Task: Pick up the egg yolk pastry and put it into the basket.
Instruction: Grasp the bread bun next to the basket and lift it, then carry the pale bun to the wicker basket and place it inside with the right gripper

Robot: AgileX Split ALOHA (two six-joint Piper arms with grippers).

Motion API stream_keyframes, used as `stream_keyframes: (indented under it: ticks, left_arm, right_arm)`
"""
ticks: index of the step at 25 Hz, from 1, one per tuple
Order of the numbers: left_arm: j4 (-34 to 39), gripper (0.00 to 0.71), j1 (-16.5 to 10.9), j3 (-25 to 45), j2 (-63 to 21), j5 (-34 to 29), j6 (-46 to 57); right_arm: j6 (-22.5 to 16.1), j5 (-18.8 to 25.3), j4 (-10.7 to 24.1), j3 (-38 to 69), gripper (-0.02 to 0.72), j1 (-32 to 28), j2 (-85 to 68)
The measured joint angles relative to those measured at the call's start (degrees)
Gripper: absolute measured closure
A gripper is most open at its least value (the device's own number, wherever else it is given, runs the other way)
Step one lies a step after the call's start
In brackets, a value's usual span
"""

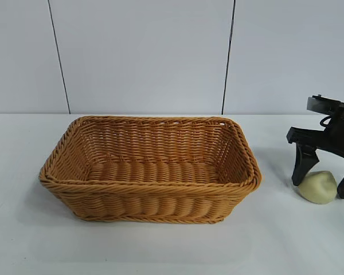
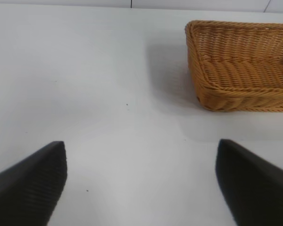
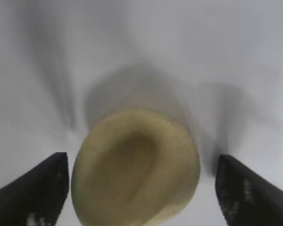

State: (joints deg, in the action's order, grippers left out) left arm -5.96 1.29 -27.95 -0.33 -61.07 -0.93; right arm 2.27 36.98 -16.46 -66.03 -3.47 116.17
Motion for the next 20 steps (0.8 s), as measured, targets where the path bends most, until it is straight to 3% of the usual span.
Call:
stream_keyframes:
  ticks: [4, 6, 12, 20]
  left_arm:
    - [0.0, 0.047, 0.0, 0.0, 0.0, 0.0, 0.0]
    - [0.0, 0.047, 0.0, 0.0, 0.0, 0.0, -0.06]
    - [0.0, 0.047, 0.0, 0.0, 0.0, 0.0, -0.06]
    - [0.0, 0.047, 0.0, 0.0, 0.0, 0.0, -0.06]
  right_arm:
    - [0.0, -0.01, 0.0, -0.01, 0.545, 0.0, 0.0]
    - [0.0, 0.19, 0.0, -0.06, 0.6, 0.0, 0.0]
    - [0.95, 2.43, 0.38, -0.33, 0.624, 0.0, -4.49]
    - [1.56, 15.5, 1.86, -13.31, 0.629, 0.5, -11.27]
